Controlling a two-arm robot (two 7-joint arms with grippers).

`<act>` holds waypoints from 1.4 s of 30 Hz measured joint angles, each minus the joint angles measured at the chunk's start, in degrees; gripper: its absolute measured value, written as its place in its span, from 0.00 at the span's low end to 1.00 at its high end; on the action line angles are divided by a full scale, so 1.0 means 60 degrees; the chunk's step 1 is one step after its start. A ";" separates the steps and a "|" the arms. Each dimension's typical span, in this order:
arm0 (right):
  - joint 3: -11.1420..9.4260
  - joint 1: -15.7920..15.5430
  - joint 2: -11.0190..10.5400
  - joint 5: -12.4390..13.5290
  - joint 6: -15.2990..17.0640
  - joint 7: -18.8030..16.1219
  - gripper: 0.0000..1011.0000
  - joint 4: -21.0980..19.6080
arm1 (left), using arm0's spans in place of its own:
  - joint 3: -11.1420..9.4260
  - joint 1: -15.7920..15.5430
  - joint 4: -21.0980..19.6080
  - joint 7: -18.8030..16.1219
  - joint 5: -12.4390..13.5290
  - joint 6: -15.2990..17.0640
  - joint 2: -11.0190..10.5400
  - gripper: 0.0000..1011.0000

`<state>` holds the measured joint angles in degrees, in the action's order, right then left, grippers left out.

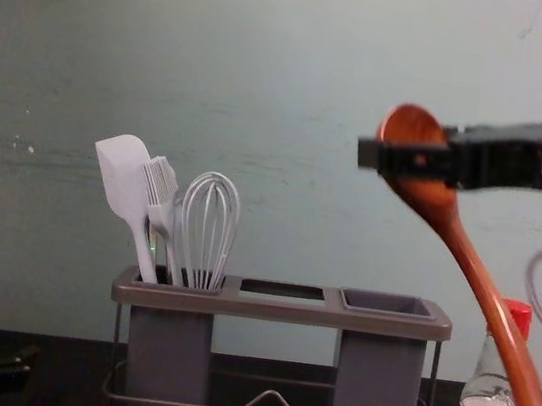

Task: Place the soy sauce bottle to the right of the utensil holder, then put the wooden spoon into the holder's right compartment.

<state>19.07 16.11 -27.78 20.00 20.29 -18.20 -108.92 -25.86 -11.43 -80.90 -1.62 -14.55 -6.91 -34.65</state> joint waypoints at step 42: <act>0.0077 0.1924 0.2876 -0.1886 -0.3041 0.0872 0.83 0.3576 | 0.0000 0.0000 0.0000 0.0000 0.0000 0.0000 0.0000 0.99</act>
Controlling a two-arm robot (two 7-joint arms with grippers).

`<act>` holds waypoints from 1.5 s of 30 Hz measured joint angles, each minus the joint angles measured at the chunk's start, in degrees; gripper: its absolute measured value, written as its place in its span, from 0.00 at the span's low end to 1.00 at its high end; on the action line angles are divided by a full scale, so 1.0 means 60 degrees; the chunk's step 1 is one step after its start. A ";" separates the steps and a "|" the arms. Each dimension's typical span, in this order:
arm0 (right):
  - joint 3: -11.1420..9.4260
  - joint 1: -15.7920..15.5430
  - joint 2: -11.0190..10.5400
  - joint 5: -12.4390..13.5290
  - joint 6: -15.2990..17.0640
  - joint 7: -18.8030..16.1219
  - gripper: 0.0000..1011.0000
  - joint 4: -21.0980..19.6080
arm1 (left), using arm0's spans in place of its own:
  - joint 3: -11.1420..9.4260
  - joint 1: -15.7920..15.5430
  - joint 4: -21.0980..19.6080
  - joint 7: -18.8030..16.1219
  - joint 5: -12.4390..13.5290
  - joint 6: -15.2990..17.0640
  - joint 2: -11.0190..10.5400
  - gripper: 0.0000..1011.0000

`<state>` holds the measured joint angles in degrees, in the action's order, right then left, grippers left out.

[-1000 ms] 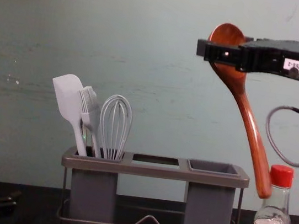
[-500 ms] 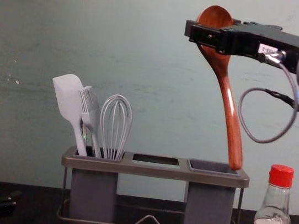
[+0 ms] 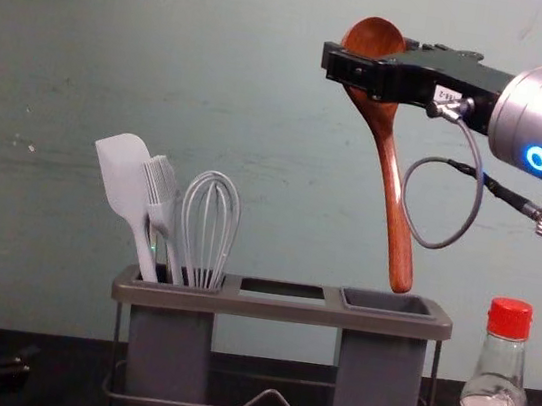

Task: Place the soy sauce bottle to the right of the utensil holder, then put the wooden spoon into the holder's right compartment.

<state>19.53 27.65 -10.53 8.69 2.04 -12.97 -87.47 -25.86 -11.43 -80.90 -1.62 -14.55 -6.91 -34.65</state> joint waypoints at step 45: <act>-0.0089 0.0057 0.0334 -0.0432 -0.0321 -0.0413 0.83 0.1410 | 0.0001 0.0000 0.0000 0.0000 0.0000 0.0000 0.0000 0.99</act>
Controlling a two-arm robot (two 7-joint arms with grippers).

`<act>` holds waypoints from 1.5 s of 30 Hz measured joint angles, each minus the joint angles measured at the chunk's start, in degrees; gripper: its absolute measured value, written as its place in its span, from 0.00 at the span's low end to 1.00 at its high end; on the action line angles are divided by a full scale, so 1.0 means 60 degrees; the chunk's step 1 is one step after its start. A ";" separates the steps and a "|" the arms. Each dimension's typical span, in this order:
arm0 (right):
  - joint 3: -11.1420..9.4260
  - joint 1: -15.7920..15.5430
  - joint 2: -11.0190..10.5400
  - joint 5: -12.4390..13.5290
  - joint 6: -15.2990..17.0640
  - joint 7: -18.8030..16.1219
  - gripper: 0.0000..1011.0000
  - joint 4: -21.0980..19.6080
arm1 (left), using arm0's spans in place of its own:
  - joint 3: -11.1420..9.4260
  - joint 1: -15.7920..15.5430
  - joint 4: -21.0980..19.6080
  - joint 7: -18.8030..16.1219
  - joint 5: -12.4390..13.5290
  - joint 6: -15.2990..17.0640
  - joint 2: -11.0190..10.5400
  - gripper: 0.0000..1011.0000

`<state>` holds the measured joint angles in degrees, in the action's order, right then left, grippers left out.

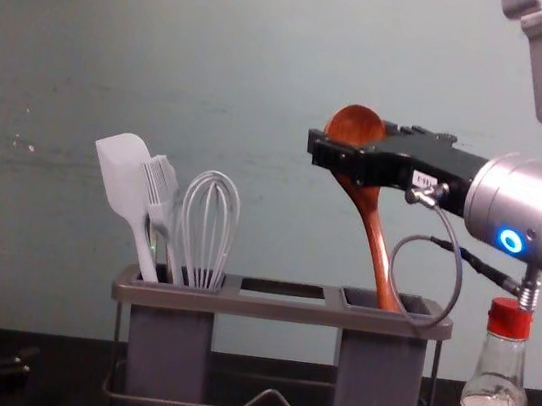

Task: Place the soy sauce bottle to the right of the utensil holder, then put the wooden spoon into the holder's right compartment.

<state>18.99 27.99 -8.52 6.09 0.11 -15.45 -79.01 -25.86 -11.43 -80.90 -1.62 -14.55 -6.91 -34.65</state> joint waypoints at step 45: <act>-0.0016 -0.0872 -0.0126 0.0201 -0.0085 -0.0077 0.83 -0.0066 | -0.0001 0.0001 0.0000 0.0000 0.0001 0.0000 0.0000 0.99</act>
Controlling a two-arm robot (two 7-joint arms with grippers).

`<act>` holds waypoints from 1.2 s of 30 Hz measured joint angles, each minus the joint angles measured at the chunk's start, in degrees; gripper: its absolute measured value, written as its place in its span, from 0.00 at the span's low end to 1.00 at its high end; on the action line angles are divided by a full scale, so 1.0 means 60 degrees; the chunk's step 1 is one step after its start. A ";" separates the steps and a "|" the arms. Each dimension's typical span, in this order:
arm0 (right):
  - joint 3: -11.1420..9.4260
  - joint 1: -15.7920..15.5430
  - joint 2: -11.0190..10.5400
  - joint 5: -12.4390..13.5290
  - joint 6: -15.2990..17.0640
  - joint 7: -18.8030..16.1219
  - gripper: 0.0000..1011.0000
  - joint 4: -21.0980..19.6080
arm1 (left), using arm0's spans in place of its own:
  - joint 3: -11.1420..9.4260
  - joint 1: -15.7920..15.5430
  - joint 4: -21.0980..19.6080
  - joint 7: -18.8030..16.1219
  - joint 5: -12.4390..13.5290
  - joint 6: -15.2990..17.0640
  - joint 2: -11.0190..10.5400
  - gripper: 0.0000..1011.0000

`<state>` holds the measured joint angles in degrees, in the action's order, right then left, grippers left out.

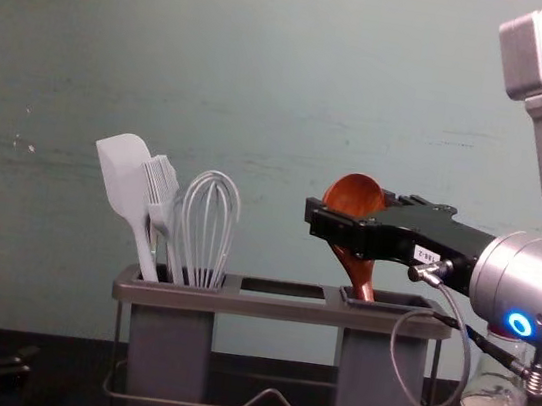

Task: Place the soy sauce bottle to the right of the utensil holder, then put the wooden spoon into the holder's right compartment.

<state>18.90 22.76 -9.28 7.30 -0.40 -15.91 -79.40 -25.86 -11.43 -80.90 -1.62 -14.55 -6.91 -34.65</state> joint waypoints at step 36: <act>0.0006 0.0026 0.0007 -0.0003 0.0019 0.0014 0.99 0.0025 | 0.0000 -0.0001 0.0000 0.0000 0.0000 0.0000 0.0000 0.99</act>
<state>18.93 22.91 -9.24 7.28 -0.28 -15.83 -79.26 -25.86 -11.43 -80.90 -1.62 -14.55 -6.91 -34.65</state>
